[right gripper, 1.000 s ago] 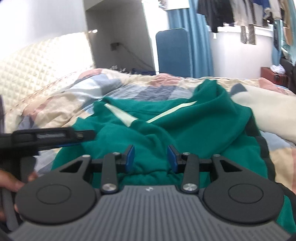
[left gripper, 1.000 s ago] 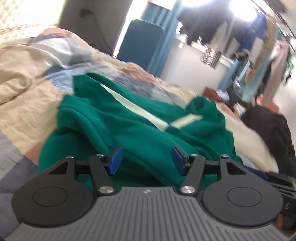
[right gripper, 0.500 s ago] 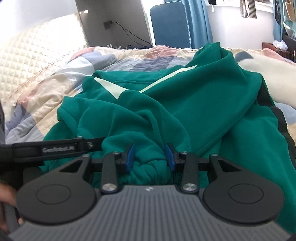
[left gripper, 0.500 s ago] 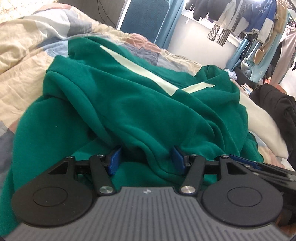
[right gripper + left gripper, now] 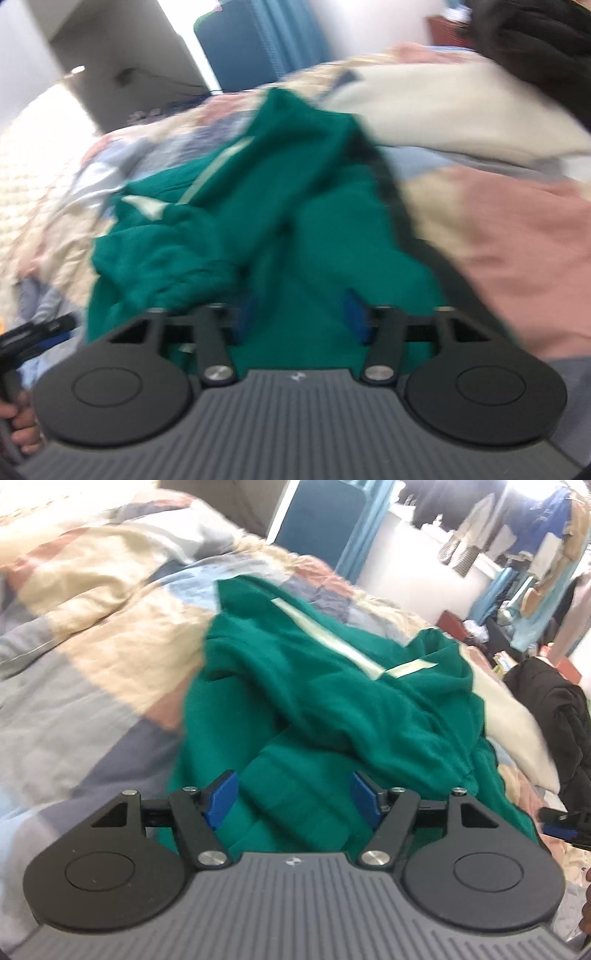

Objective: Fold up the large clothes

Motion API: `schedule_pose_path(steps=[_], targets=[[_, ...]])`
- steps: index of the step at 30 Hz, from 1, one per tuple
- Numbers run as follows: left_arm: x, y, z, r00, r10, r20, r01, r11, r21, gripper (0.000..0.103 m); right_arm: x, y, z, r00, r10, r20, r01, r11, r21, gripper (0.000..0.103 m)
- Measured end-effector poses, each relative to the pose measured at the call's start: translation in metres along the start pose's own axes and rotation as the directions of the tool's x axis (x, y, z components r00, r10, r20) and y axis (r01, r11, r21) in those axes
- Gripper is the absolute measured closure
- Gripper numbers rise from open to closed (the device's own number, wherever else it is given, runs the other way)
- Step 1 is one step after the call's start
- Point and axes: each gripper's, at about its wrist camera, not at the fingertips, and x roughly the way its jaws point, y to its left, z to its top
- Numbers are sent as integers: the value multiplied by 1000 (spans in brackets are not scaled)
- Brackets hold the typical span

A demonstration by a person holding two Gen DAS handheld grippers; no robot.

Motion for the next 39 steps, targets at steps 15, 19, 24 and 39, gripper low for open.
schedule_pose_path(steps=[15,19,24,39], targets=[[14,97,-13,979,110,-173,-173,898,-404,24,11,-109,9,992,-127,-17,124,912,390,23],[12,100,-15,980,133,-149,-185,884,-428,25,20,-117,10,995,-75,-72,95,936,339,24],[26,98,-18,981,21,-191,-106,888,-448,25,48,-121,-1,978,55,-199,30,915,401,22],[43,44,-30,930,-71,-361,-26,966,-255,25,53,-92,-3,964,149,-221,-59,928,368,25]])
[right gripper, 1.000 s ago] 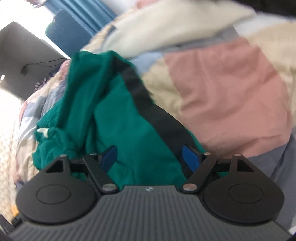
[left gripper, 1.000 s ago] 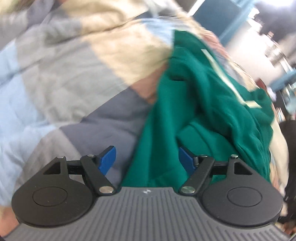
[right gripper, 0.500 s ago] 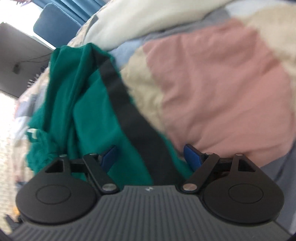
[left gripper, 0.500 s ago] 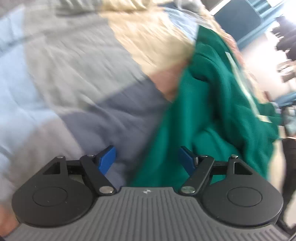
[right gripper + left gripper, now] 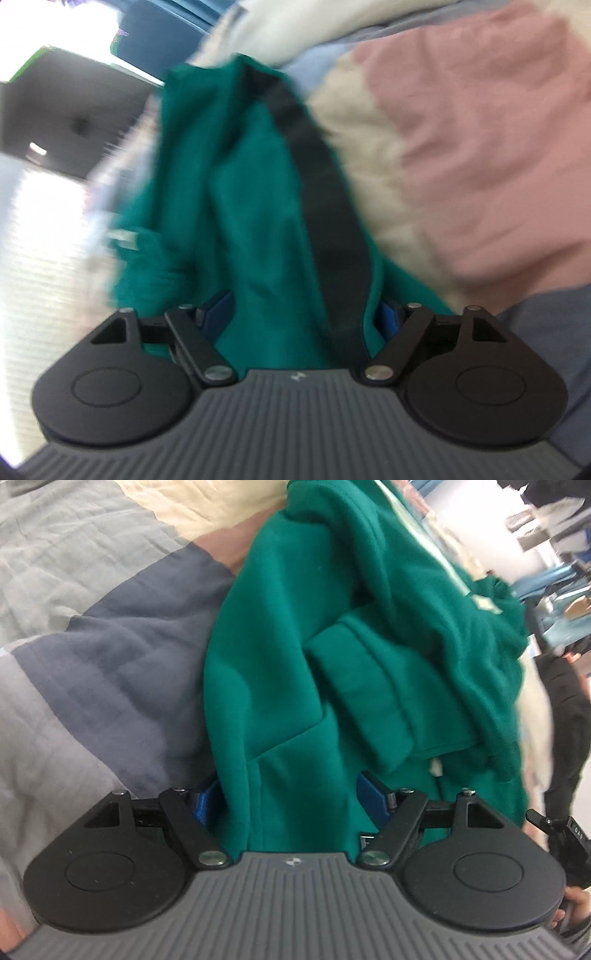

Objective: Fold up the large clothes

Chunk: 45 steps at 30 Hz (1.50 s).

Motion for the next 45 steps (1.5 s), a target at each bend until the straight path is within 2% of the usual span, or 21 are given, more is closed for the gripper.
schedule_pose_path(steps=[2,4,5,6,8,9,10,11,13,16,17,19,20,21,23,25,28,30,34,40,45], targets=[[3,-4,-2,1000,22,-4,-22,999,23,25,7,10,-1,996,-88,1,88,991,-97,25],[3,-9,-4,999,37,10,-37,998,43,26,16,18,-3,992,-123,-22,118,980,-163,21],[2,-12,-6,999,48,17,-48,997,53,31,19,22,-5,991,-129,-30,121,974,-190,21],[2,-14,-7,998,51,24,-52,997,62,40,20,23,-6,993,-108,-43,97,974,-203,21],[-4,-16,-9,1000,13,28,-15,998,64,53,14,23,-7,998,10,-70,-23,982,-187,22],[-5,-16,-10,1000,-1,29,-1,998,61,55,10,20,-7,995,69,-77,-82,981,-175,22],[-6,-16,-11,1000,2,30,-3,998,61,55,8,22,-9,992,92,-82,-106,977,-184,22],[-5,-17,-11,1000,10,26,-12,998,63,54,9,26,-11,995,62,-79,-78,974,-214,22],[3,-17,-10,1000,28,13,-28,998,53,51,17,30,-16,997,-53,-59,36,964,-263,26],[18,-19,-9,998,50,26,-51,997,62,48,35,46,-26,983,-184,-2,171,919,-354,29],[15,-21,-12,997,60,42,-63,996,62,50,39,52,-30,977,-213,21,204,898,-390,33],[9,-25,-15,996,60,66,-64,995,73,64,40,59,-39,972,-227,64,232,875,-425,66],[4,-21,-15,997,30,78,-34,998,52,75,34,57,-40,979,-195,64,204,889,-410,72],[-3,-15,-14,996,-2,92,0,1000,22,81,29,56,-39,985,-160,60,171,909,-379,78],[-23,-5,-13,989,-68,130,71,997,-18,85,10,47,-34,998,-39,52,53,954,-294,83],[-47,-1,-13,975,-130,178,140,989,-43,87,-14,37,-29,991,121,57,-107,973,-206,85],[-75,4,-13,955,-205,213,224,972,-70,89,-45,32,-27,956,280,90,-263,950,-169,86],[-97,4,-11,941,-249,230,271,960,-65,89,-62,30,-28,920,376,110,-358,922,-148,86],[-137,4,-11,905,-325,275,356,932,-69,89,-92,28,-32,861,490,139,-473,870,-137,86],[-192,3,-35,845,-424,327,462,886,-44,89,-144,36,-46,788,599,144,-565,796,-218,86],[-230,7,-71,796,-492,353,530,848,-12,89,-185,43,-64,751,642,154,-587,756,-289,86]])
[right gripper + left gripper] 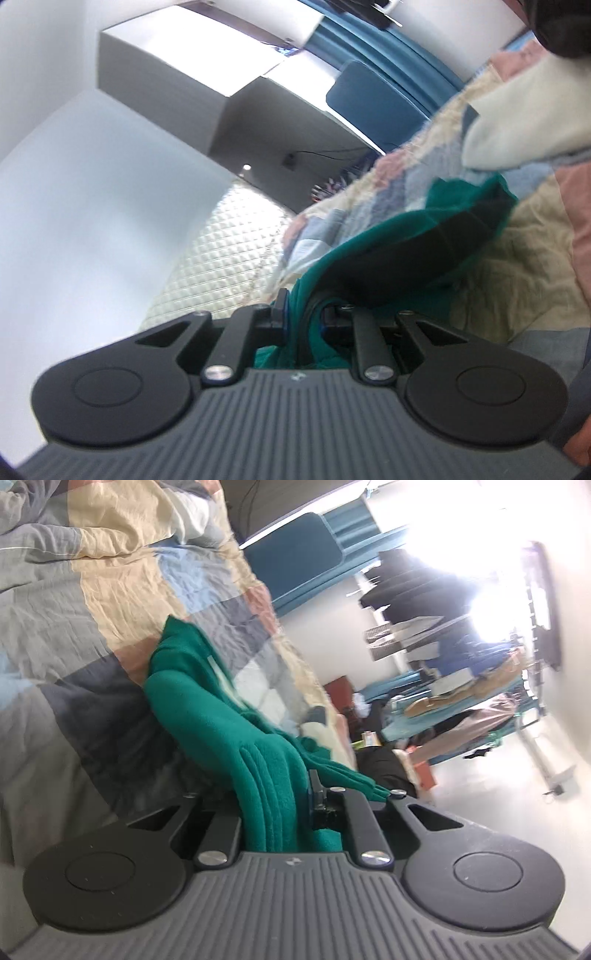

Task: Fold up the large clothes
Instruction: 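Grasp the hoodie edges with both grippers and lift them to fold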

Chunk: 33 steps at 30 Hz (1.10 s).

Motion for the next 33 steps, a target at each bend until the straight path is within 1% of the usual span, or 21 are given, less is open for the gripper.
schedule_pose_path(steps=[2,4,7,10,14,17,20,22,24,25,27,29,31,33], targets=[[-13,-2,-9,999,-28,20,28,1000,1,89,-8,4,-1,1000,8,13,-8,1000,-4,85],[-18,-2,-16,998,-55,32,55,998,-1,89,-11,8,-2,1000,-1,25,2,1000,-19,85],[-11,2,-16,997,-51,56,51,999,-1,89,2,3,8,999,-44,29,44,999,5,85],[9,5,-4,995,-58,81,61,998,-33,89,21,-7,19,994,-98,49,96,995,37,85],[50,6,25,991,-56,124,63,997,-55,88,58,-25,45,984,-155,82,148,985,90,85],[88,7,51,985,-28,169,35,999,-33,87,86,-41,65,976,-190,106,176,976,128,85],[127,15,73,979,-8,202,12,1000,-22,86,116,-58,82,964,-233,125,218,968,125,84],[155,21,85,976,20,218,-24,1000,13,85,137,-73,90,955,-268,127,255,960,114,84],[182,28,95,974,51,220,-64,997,52,84,157,-93,96,948,-293,123,281,954,109,84],[196,35,100,975,65,213,-78,996,53,84,167,-104,98,945,-307,115,295,949,110,84],[221,51,108,977,71,202,-84,995,55,82,185,-127,101,938,-333,96,323,940,108,84],[242,67,114,978,71,197,-85,994,65,80,199,-149,101,937,-340,83,330,937,114,84],[260,83,119,979,78,186,-90,994,61,80,213,-172,102,937,-345,60,334,931,146,84],[280,98,126,982,92,165,-102,993,52,80,225,-189,103,932,-360,38,349,922,170,83]])
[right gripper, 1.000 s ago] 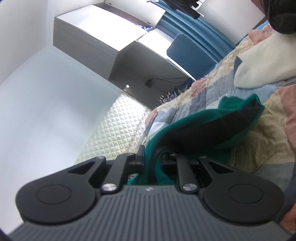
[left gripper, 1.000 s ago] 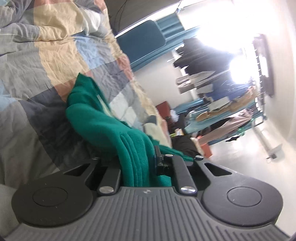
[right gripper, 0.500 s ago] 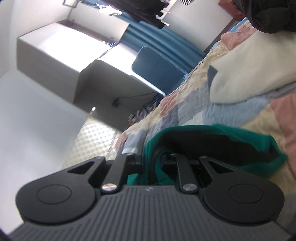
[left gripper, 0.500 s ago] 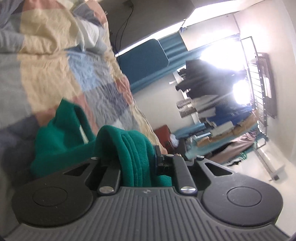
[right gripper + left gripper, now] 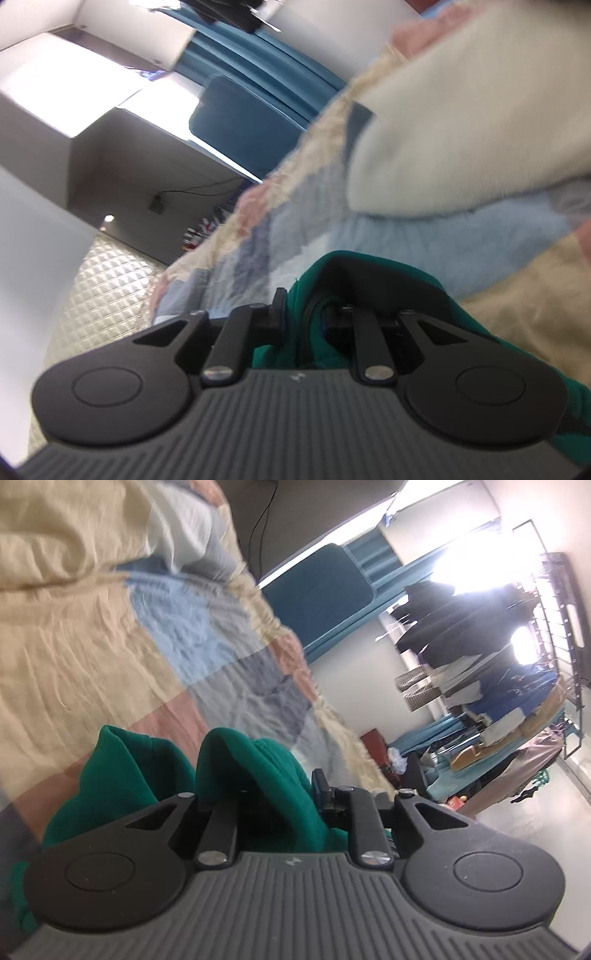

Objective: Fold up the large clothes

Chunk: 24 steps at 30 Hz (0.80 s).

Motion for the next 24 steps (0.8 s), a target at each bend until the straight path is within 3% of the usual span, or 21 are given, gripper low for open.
schedule_pose_path(steps=[7,14,16,18,21,24], targets=[[50,31,5,998,27,-49,-29,999,-42,80,40,-23,3,999,-30,-38,30,1000,-7,83],[40,20,4,999,16,-32,-16,1000,8,79,38,-22,0,999,-9,-31,8,1000,-17,82],[30,11,2,1000,8,-29,-8,1000,26,68,30,-17,-1,1000,-10,-25,9,999,-34,79],[20,3,1,1000,-8,-23,9,999,41,34,18,-7,-1,1000,-14,-21,12,997,-72,72],[-10,-18,-6,996,45,75,-54,990,128,18,-4,12,-6,1000,-18,-6,17,987,-157,48],[-37,-35,-13,992,64,109,-85,976,201,13,-33,33,-17,999,-48,23,52,963,-265,40]])
